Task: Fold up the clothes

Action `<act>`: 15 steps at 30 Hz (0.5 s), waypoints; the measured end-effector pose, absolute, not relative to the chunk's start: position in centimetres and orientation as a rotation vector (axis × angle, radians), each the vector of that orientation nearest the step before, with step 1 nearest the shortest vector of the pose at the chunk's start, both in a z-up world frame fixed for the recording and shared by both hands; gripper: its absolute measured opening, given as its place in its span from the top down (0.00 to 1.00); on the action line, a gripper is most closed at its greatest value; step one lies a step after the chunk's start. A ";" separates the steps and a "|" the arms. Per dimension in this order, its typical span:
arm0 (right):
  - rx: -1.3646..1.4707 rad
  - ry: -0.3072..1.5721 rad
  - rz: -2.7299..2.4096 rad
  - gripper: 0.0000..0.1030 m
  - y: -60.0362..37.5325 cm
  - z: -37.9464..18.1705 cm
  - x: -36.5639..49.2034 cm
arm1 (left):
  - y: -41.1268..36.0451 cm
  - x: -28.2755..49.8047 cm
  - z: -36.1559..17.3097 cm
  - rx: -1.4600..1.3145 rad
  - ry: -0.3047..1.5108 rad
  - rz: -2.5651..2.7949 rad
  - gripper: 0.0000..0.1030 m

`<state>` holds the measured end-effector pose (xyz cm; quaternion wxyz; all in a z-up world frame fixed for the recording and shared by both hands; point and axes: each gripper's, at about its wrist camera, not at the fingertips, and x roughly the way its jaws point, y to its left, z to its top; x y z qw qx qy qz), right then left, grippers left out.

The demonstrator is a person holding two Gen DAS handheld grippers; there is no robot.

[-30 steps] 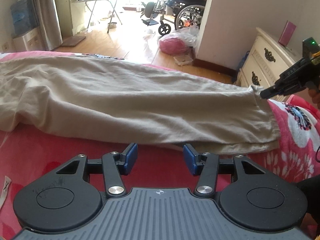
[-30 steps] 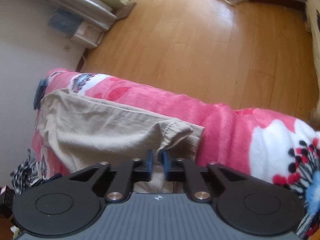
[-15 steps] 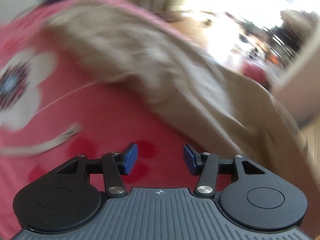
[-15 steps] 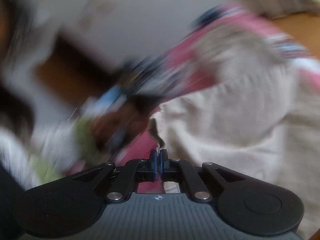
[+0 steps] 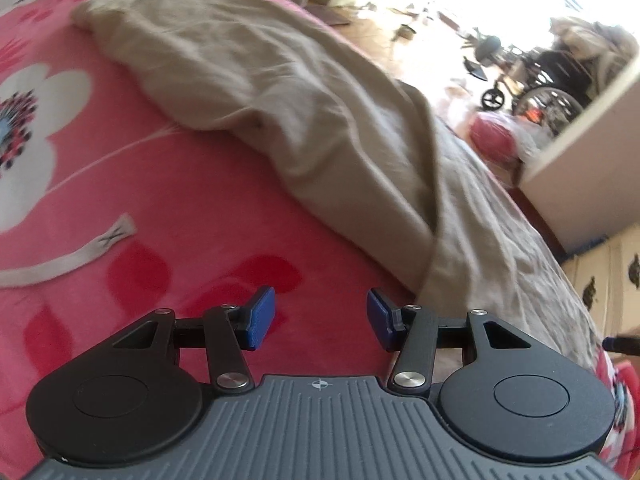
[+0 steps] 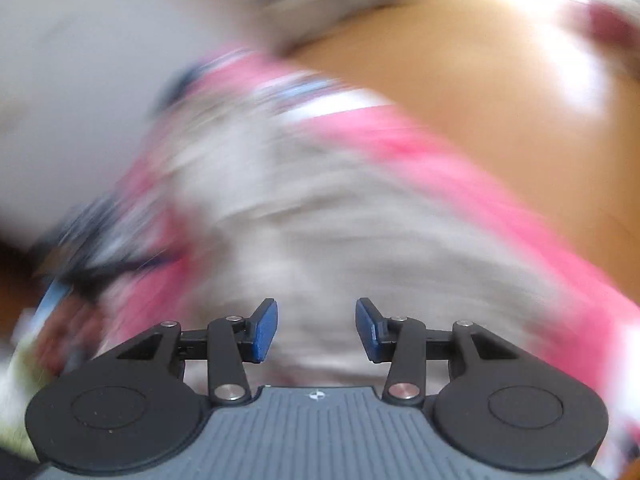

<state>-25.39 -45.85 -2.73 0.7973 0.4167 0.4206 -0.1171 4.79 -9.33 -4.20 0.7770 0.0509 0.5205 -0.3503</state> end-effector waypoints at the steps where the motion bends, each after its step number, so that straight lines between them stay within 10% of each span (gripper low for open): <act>1: 0.941 0.899 -0.355 0.55 -46.8 -3.1 -27.4 | -9.5 4.7 -4.3 0.116 1.127 -0.767 0.51; 15: 1.226 0.725 -0.546 0.56 -50.2 -6.6 -34.4 | -15.0 -1.4 -3.2 0.344 0.989 -0.963 0.51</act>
